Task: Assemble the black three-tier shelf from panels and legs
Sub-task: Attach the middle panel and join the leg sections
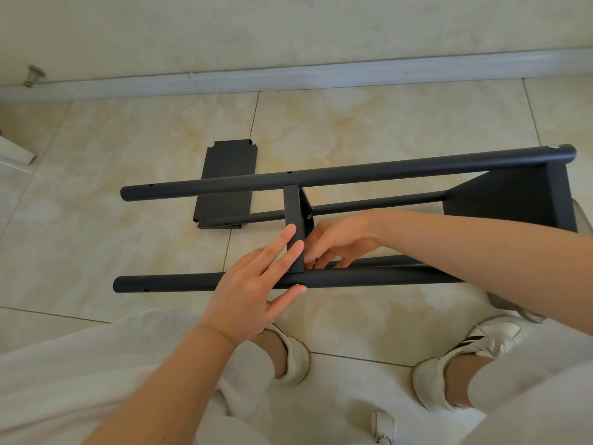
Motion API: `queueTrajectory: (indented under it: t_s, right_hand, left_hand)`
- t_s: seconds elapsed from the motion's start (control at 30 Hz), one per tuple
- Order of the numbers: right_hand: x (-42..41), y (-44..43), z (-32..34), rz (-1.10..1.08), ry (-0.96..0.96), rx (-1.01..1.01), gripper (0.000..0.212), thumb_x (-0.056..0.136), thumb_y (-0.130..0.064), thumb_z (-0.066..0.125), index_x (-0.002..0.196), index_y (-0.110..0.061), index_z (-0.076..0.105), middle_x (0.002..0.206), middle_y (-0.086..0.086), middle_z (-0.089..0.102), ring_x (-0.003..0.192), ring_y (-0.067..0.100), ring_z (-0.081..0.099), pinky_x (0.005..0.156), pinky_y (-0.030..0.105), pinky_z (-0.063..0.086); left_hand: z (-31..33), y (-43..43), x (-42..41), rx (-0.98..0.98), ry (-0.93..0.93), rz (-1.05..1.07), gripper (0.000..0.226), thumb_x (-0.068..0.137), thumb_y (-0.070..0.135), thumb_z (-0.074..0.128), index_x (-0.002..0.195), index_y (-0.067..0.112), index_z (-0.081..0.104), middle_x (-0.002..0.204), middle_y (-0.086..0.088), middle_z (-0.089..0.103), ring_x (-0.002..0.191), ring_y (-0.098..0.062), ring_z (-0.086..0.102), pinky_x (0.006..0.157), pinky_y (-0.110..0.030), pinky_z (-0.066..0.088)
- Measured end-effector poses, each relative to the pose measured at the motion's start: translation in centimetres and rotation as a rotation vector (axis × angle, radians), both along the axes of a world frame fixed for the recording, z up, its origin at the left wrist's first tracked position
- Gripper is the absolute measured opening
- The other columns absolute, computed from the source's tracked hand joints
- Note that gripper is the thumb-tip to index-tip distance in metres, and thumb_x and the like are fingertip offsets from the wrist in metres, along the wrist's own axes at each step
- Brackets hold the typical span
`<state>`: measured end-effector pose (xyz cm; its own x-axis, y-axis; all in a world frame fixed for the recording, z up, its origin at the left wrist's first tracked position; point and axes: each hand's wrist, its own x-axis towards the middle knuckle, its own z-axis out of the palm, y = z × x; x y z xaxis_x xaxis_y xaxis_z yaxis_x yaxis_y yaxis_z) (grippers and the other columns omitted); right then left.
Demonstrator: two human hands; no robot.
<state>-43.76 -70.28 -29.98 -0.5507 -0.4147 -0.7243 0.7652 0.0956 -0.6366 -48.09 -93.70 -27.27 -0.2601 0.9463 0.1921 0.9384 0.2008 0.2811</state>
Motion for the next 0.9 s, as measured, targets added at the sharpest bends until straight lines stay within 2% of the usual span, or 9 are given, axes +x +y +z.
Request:
queueTrajectory:
  t_s: [0.1, 0.27, 0.37, 0.47, 0.57, 0.63, 0.77, 0.83, 0.9]
  right_hand:
    - [0.0, -0.6, 0.1, -0.005, 0.001, 0.062, 0.027, 0.092, -0.032, 0.068, 0.113, -0.015, 0.072, 0.109, 0.004, 0.074, 0.104, 0.019, 0.068, 0.1, 0.047, 0.051]
    - [0.1, -0.6, 0.5, -0.022, 0.001, 0.033, 0.015, 0.095, -0.025, 0.065, 0.105, -0.018, 0.074, 0.118, 0.008, 0.071, 0.115, 0.025, 0.065, 0.101, 0.051, 0.049]
    - [0.0, -0.7, 0.8, -0.009, 0.02, 0.072, 0.019, 0.095, -0.026, 0.065, 0.106, -0.015, 0.074, 0.119, 0.011, 0.07, 0.117, 0.027, 0.063, 0.1, 0.051, 0.05]
    - [0.0, -0.7, 0.9, -0.007, 0.025, 0.122, 0.029, 0.094, -0.033, 0.065, 0.112, -0.012, 0.071, 0.109, 0.008, 0.073, 0.11, 0.023, 0.066, 0.101, 0.049, 0.049]
    - [0.1, -0.3, 1.0, 0.02, 0.035, 0.13, 0.025, 0.093, -0.035, 0.065, 0.103, -0.013, 0.072, 0.096, 0.002, 0.073, 0.101, 0.019, 0.066, 0.104, 0.049, 0.047]
    - [0.2, -0.1, 1.1, 0.035, 0.047, 0.1, 0.02, 0.093, -0.032, 0.065, 0.102, -0.017, 0.073, 0.099, 0.001, 0.073, 0.104, 0.021, 0.065, 0.105, 0.051, 0.046]
    - [0.5, -0.2, 0.9, -0.001, 0.063, 0.002, 0.015, 0.097, -0.018, 0.06, 0.102, -0.015, 0.074, 0.123, 0.015, 0.067, 0.121, 0.031, 0.06, 0.106, 0.053, 0.045]
    - [0.4, -0.2, 0.9, 0.002, 0.069, 0.017, 0.017, 0.097, -0.017, 0.06, 0.106, -0.011, 0.073, 0.121, 0.017, 0.067, 0.118, 0.03, 0.062, 0.106, 0.053, 0.045]
    - [0.3, -0.2, 1.0, 0.023, 0.078, 0.061, 0.025, 0.096, -0.022, 0.062, 0.112, -0.005, 0.071, 0.111, 0.014, 0.069, 0.107, 0.026, 0.064, 0.106, 0.052, 0.045]
  left_hand:
    - [0.1, 0.0, 0.0, -0.014, -0.003, 0.003, 0.059, 0.101, 0.048, 0.048, 0.146, 0.011, 0.052, 0.16, -0.004, 0.038, 0.111, -0.016, 0.061, 0.096, -0.025, 0.045]
    - [0.1, 0.0, 0.1, -0.013, -0.008, 0.006, 0.059, 0.1, 0.049, 0.048, 0.145, 0.011, 0.052, 0.159, -0.005, 0.04, 0.11, -0.017, 0.063, 0.094, -0.026, 0.048]
    - [0.1, 0.0, 0.1, -0.012, -0.012, 0.007, 0.059, 0.099, 0.048, 0.049, 0.145, 0.01, 0.053, 0.159, -0.005, 0.04, 0.109, -0.017, 0.064, 0.093, -0.027, 0.049]
    - [0.1, 0.0, 0.0, -0.014, -0.014, 0.005, 0.059, 0.1, 0.048, 0.049, 0.146, 0.011, 0.052, 0.16, -0.005, 0.038, 0.11, -0.017, 0.063, 0.093, -0.028, 0.051]
    - [0.1, 0.0, 0.0, -0.011, -0.012, 0.005, 0.059, 0.1, 0.048, 0.049, 0.145, 0.01, 0.053, 0.159, -0.005, 0.039, 0.11, -0.018, 0.064, 0.093, -0.028, 0.05]
    - [0.1, 0.0, 0.0, -0.014, -0.009, 0.009, 0.059, 0.1, 0.048, 0.049, 0.145, 0.011, 0.052, 0.159, -0.005, 0.038, 0.11, -0.018, 0.064, 0.094, -0.027, 0.048]
    - [0.2, 0.0, 0.1, -0.018, -0.007, 0.011, 0.059, 0.1, 0.048, 0.048, 0.145, 0.011, 0.053, 0.159, -0.005, 0.038, 0.111, -0.018, 0.064, 0.093, -0.028, 0.05]
    - [0.2, 0.0, 0.2, -0.02, -0.007, 0.012, 0.06, 0.099, 0.049, 0.048, 0.145, 0.011, 0.053, 0.159, -0.005, 0.038, 0.111, -0.018, 0.065, 0.094, -0.028, 0.049]
    - [0.2, 0.1, 0.2, -0.023, -0.007, 0.014, 0.06, 0.099, 0.049, 0.048, 0.145, 0.011, 0.053, 0.159, -0.004, 0.038, 0.11, -0.017, 0.064, 0.094, -0.028, 0.049]
